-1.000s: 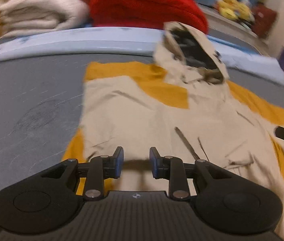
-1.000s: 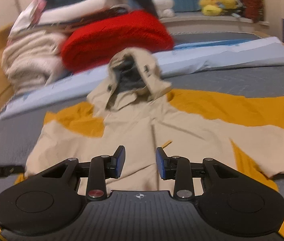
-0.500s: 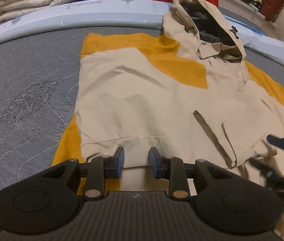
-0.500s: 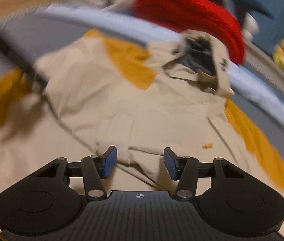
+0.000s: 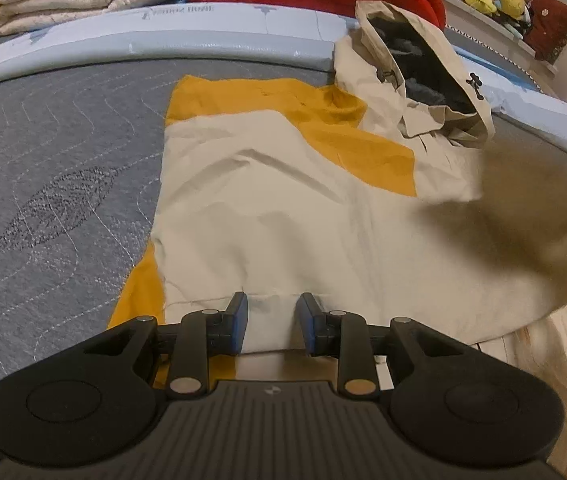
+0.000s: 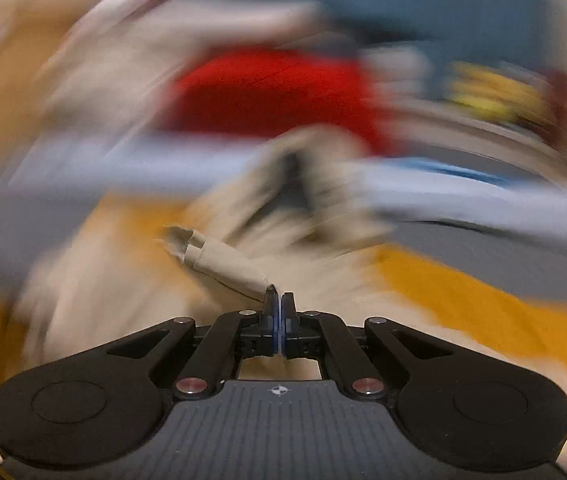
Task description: Fold large clothes
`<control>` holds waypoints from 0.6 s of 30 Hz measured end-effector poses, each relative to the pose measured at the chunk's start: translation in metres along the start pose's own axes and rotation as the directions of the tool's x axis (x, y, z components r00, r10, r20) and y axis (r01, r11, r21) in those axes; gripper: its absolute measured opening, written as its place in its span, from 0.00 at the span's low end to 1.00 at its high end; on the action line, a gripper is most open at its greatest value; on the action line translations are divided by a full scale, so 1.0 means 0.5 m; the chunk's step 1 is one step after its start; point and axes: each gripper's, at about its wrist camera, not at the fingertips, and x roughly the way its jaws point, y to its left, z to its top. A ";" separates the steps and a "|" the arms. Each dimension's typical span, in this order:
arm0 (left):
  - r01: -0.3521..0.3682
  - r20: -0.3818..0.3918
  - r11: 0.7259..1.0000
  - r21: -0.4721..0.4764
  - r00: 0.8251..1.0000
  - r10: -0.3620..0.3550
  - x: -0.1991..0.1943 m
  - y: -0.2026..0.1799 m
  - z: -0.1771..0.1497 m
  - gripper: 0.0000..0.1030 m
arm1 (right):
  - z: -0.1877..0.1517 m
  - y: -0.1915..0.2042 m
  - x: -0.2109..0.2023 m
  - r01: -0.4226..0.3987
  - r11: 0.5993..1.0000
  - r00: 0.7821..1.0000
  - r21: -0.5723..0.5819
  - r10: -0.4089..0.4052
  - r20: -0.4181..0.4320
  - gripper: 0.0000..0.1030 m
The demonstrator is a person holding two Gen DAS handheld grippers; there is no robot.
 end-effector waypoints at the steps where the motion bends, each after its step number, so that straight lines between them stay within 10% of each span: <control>1: -0.005 0.005 1.000 0.001 1.000 0.005 -0.001 -0.001 0.000 0.30 | 0.007 -0.038 -0.010 0.067 0.988 0.997 0.140 -0.071 0.024 0.00; 6: -0.005 0.031 1.000 -0.006 0.999 0.005 -0.006 0.005 0.003 0.37 | -0.017 -0.153 0.009 0.282 0.864 0.959 0.417 -0.249 -0.132 0.04; 11: -0.035 0.019 0.999 -0.016 0.999 0.035 0.004 0.016 0.005 0.38 | -0.060 -0.234 0.060 0.291 0.736 0.947 0.611 -0.131 -0.294 0.29; 18: -0.051 -0.005 0.998 -0.028 0.999 0.051 0.021 0.033 0.004 0.40 | -0.119 -0.283 0.097 0.306 0.587 0.932 0.749 -0.023 -0.362 0.33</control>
